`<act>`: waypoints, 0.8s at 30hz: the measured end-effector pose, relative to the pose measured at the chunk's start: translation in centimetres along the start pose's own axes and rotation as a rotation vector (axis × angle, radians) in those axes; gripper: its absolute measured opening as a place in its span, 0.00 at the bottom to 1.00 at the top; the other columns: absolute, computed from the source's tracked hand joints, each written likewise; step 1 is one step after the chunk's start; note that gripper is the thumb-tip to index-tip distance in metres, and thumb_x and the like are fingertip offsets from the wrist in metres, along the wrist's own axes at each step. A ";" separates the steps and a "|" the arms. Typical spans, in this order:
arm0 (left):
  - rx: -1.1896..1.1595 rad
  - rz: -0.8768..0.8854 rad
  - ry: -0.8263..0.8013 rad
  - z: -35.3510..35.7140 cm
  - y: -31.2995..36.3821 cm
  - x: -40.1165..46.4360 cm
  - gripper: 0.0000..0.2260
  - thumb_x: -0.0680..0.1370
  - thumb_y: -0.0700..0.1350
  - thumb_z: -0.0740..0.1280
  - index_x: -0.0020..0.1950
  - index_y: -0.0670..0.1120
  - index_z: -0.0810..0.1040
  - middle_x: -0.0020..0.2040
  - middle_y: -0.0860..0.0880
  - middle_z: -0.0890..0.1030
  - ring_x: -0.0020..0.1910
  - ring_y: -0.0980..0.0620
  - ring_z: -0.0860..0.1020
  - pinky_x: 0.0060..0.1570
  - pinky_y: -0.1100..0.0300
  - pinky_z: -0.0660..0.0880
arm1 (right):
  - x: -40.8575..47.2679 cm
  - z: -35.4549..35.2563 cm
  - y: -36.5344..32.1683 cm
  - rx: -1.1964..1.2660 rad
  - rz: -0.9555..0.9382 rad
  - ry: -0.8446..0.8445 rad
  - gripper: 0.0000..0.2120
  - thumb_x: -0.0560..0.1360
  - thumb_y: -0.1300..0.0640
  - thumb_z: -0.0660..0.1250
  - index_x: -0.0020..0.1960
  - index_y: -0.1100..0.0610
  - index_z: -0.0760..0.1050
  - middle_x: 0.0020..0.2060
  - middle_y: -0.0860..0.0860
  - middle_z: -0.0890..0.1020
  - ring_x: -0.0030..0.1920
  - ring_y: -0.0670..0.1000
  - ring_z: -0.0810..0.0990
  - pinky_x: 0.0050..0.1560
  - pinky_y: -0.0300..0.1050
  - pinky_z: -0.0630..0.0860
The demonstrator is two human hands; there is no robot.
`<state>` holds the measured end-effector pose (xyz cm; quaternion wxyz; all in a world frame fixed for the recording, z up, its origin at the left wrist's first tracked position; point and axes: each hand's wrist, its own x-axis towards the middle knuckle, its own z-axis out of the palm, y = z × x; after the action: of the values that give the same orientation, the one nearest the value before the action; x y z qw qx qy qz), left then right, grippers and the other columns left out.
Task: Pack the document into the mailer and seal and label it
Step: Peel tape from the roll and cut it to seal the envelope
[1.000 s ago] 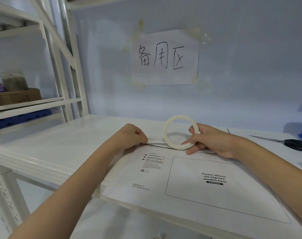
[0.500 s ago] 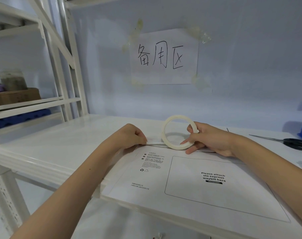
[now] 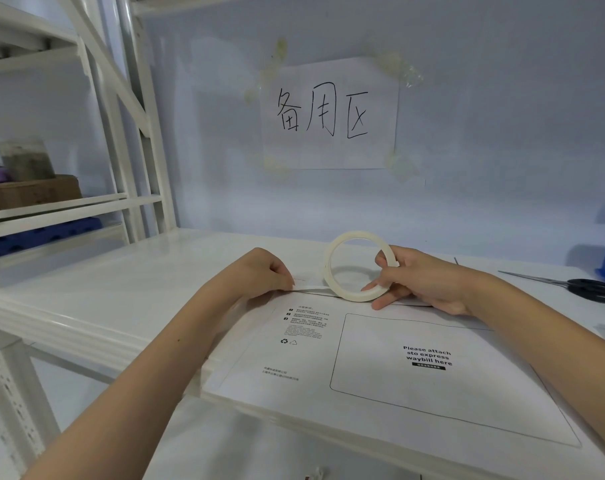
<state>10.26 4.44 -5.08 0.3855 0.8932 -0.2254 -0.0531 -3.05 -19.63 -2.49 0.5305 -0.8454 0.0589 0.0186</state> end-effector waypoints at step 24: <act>0.115 0.106 0.038 0.7 0.4 -0.6 0.12 0.73 0.42 0.71 0.52 0.50 0.73 0.39 0.49 0.73 0.35 0.49 0.71 0.38 0.57 0.67 | 0.1 0.0 0.0 -0.021 0.002 0.015 0.10 0.77 0.62 0.63 0.42 0.52 0.63 0.50 0.53 0.86 0.46 0.54 0.87 0.57 0.45 0.71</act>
<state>9.43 3.98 -5.34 0.3398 0.9015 -0.2679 -0.0025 -2.95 -19.63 -2.51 0.5211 -0.8510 0.0633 0.0135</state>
